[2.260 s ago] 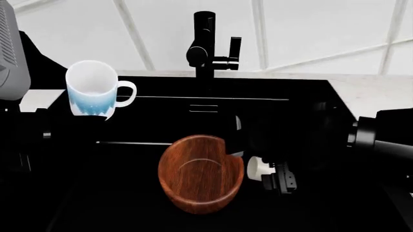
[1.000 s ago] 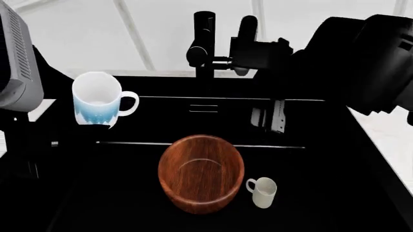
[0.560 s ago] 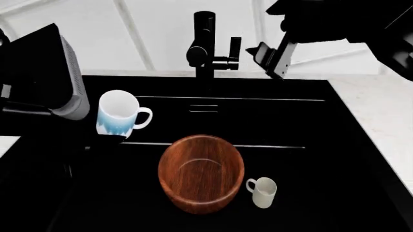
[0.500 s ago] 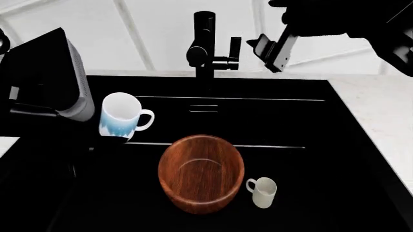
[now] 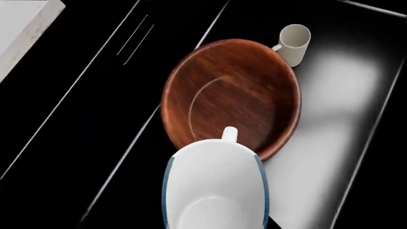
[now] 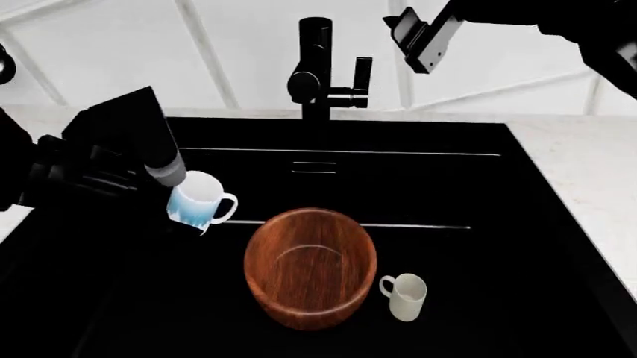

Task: Pick the mug and mug and place them in the sink. Then turn on the water.

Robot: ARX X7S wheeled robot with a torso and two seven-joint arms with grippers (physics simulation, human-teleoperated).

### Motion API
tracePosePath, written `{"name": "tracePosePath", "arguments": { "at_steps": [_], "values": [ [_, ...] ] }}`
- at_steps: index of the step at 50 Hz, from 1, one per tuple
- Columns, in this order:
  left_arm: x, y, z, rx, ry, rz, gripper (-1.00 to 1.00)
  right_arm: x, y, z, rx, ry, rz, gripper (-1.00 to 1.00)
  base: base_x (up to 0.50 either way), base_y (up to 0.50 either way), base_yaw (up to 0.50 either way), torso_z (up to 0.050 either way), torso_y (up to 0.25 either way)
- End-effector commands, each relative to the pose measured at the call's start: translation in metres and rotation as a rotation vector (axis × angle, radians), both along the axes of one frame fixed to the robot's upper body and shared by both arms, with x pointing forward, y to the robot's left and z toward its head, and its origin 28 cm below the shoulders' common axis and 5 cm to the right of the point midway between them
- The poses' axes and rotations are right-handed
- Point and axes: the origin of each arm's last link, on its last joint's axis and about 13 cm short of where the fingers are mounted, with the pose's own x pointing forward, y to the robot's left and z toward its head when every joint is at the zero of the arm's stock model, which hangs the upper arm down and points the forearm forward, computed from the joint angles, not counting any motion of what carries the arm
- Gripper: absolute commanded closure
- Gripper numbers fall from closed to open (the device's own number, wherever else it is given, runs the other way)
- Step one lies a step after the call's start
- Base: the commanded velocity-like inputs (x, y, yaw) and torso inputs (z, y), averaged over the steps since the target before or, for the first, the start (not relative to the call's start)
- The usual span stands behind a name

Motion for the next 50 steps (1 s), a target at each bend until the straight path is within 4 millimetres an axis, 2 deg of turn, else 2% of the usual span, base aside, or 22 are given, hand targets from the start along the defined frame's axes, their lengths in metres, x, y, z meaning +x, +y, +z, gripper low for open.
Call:
{"name": "tracePosePath", "arguments": {
  "at_steps": [1, 7, 30, 39, 49, 50],
  "values": [
    [0.012, 0.001, -0.012, 0.050, 0.092, 0.046, 1.00, 0.006, 0.000, 0.001, 0.062, -0.032, -0.035, -1.00, 0.00, 0.00, 0.00, 0.000, 0.000],
    [0.014, 0.000, -0.021, 0.076, 0.148, 0.061, 1.00, 0.007, 0.001, 0.004, 0.079, -0.054, -0.045, -1.00, 0.00, 0.00, 0.00, 0.000, 0.002],
    [0.005, 0.000, -0.086, 0.085, 0.302, 0.077, 1.00, 0.007, 0.007, 0.009, 0.111, -0.076, -0.043, -1.00, 0.00, 0.00, 0.00, 0.000, 0.000],
    [0.004, 0.003, -0.099, 0.091, 0.325, 0.091, 1.00, 0.008, 0.008, 0.009, 0.119, -0.074, -0.035, -1.00, 0.00, 0.00, 0.00, 0.000, 0.001],
    [0.004, 0.002, -0.101, 0.111, 0.338, 0.088, 1.00, 0.007, 0.008, 0.010, 0.128, -0.081, -0.031, -1.00, 0.00, 0.00, 0.00, 0.000, 0.000],
    [0.004, 0.002, -0.102, 0.114, 0.339, 0.086, -1.00, 0.006, 0.007, 0.011, 0.131, -0.081, -0.030, -1.00, 0.00, 0.00, 0.00, 0.010, 0.000]
  ]
}}
